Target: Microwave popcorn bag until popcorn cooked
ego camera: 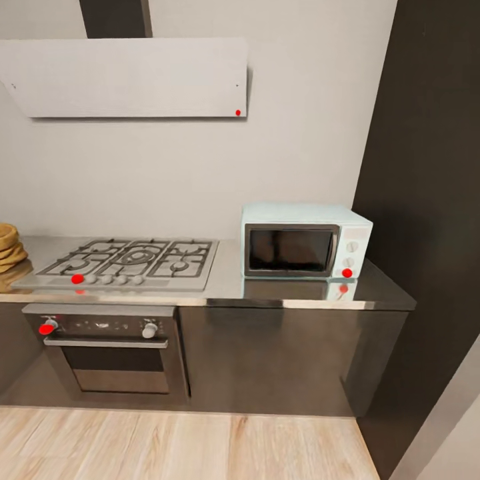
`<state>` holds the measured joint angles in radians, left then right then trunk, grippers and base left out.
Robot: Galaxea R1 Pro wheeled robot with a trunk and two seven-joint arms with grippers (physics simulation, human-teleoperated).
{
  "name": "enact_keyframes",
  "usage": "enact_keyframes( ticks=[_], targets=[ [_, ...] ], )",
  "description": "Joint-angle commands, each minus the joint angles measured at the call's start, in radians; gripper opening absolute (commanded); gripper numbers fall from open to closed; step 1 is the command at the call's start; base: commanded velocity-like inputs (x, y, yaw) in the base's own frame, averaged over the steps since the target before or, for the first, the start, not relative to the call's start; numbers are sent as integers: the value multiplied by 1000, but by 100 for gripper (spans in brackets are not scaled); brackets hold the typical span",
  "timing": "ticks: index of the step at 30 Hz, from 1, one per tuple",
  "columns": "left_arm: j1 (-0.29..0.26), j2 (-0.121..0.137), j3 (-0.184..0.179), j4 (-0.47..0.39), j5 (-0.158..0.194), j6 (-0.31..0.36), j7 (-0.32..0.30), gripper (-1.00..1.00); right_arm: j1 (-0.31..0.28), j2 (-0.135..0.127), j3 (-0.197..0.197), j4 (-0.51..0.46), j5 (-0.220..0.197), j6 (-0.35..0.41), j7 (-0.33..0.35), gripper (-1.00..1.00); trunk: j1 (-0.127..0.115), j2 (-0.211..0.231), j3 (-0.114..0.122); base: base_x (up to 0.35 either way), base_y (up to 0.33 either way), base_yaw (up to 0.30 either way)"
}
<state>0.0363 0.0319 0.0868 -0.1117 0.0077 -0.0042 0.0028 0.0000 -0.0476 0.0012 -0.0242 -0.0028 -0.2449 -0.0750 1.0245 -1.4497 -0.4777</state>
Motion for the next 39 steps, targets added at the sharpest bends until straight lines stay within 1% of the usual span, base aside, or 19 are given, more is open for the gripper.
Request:
enact_keyframes(
  ticks=[1, 4, 10, 11, 14, 15, 20, 21, 26, 29, 35, 36, 37, 39],
  targets=[
    [1, 0, 7, -2, 1, 0, 0, 100, 0, 0, 0, 0, 0, -2, -2, 100, 0, 0, -1, 258, -214, 0],
    [1, 0, 7, -2, 1, -1, 0, 100, 0, 0, 0, 0, 0, -2, -2, 100, 0, 0, -1, 254, -213, 0],
    [1, 0, 8, -7, 0, -2, 2, 100, 0, 0, -1, -9, 0, -2, -2, 100, 0, 0, -1, 15, -13, 0],
    [1, 0, 8, -11, 0, 0, 2, 100, 0, 0, -1, -19, 0, -1, -2, 100, 0, 0, -1, 1, -1, 0],
    [1, 0, 8, -21, 0, 8, 3, 100, 0, 0, 0, -93, 4, -1, -3, 100, 0, 0, -1, 0, 0, 0],
    [1, 0, 8, -23, 0, 10, 2, 100, 0, 0, 1, -147, 5, -1, -3, 100, 0, 0, -1, 0, 0, 0],
    [1, 0, 8, -24, 0, 13, 2, 100, 0, 0, 2, -387, 6, 0, -3, 100, -19, 35, 15, 0, 0, 0],
    [1, 0, 8, -24, 0, 14, 2, 100, 0, 0, 2, -467, 6, 0, -3, 100, -23, 42, 18, 0, 0, 0],
    [1, 0, 9, -24, 0, 14, 2, 100, 0, 0, 1, -660, 6, -2, -3, 100, -42, 77, 34, 0, 0, 0],
    [1, 0, 10, -24, 0, 14, 2, 100, 0, 0, 0, -839, 4, -12, -4, 100, -53, 98, 43, 0, 0, 0],
    [1, 0, 10, -24, 0, 15, 2, 100, 0, 0, 0, -1074, 4, -11, -7, 100, -76, 140, 62, 0, 0, 0],
    [1, 0, 10, -24, 0, 15, 2, 100, 0, 0, 0, -1122, 4, -9, -8, 100, -80, 147, 65, 0, 0, 0],
    [1, 0, 10, -24, 0, 15, 2, 100, 0, 0, 0, -1191, 4, -7, -8, 100, -84, 154, 68, 0, 0, 0],
    [1, -1, 10, -24, 0, 15, 2, 100, 0, 0, 0, -1243, 4, -6, -8, 100, -92, 168, 74, 0, 0, 0]
  ],
)
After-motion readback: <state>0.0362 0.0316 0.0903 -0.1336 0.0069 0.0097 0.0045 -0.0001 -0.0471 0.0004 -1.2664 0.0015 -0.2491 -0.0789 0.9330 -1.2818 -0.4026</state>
